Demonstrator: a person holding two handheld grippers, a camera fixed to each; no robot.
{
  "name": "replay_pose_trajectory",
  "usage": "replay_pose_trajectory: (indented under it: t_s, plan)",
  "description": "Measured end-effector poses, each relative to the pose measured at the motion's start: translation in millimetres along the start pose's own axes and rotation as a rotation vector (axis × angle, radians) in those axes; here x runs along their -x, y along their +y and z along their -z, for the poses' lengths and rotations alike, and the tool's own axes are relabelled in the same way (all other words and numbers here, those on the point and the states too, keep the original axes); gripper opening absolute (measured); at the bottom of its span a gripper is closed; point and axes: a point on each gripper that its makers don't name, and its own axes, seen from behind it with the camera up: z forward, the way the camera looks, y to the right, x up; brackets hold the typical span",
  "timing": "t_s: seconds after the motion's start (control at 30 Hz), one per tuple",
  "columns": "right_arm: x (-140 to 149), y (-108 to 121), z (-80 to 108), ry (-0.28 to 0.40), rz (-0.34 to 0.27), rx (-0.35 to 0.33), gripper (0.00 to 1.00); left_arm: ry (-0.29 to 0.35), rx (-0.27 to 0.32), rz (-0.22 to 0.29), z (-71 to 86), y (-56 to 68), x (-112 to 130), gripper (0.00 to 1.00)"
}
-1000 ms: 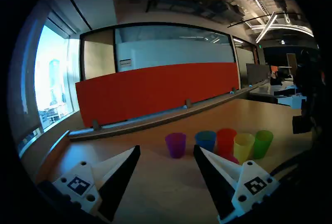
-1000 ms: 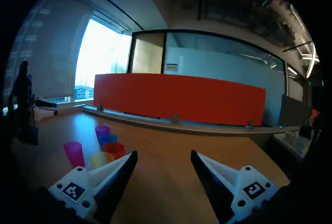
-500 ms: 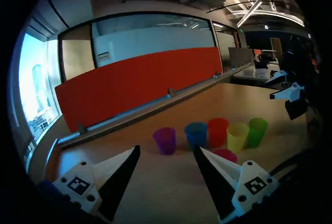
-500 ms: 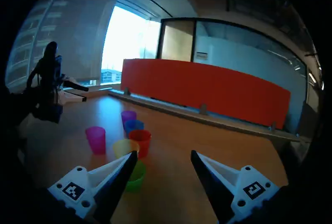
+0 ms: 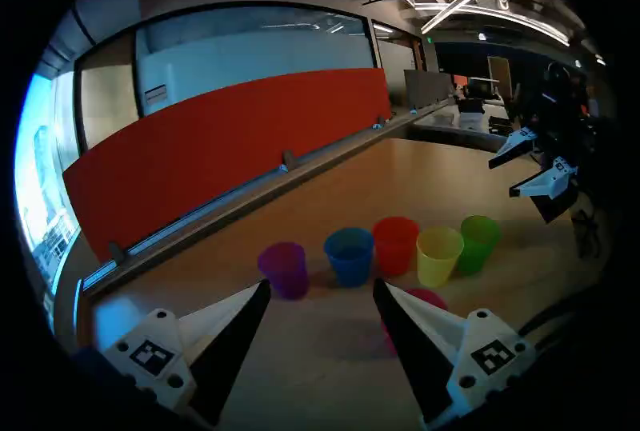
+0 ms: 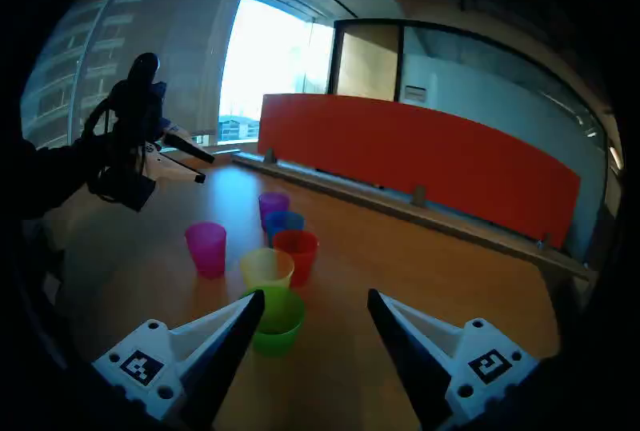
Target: Pour water
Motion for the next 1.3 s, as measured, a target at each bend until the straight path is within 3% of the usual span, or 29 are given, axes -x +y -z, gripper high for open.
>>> replay_pose_trajectory:
  t_s: [0.3,0.5,1.0,1.3]
  plan:
    - [15,-18,-6.2,-0.052,0.009,-0.078,1.00,-0.061,0.109,-0.045,-27.0,10.9,1,0.96]
    - [24,-24,-11.9,-0.074,-0.002,-0.107,1.00,-0.115,0.161,-0.063,-43.7,11.6,9,0.96]
    - [37,-35,-16.4,-0.109,0.015,-0.151,1.00,-0.194,0.294,-0.113,-75.0,30.7,23,0.96]
    - [39,-35,-17.5,-0.112,0.013,-0.156,1.00,-0.236,0.334,-0.113,-96.7,36.0,27,0.96]
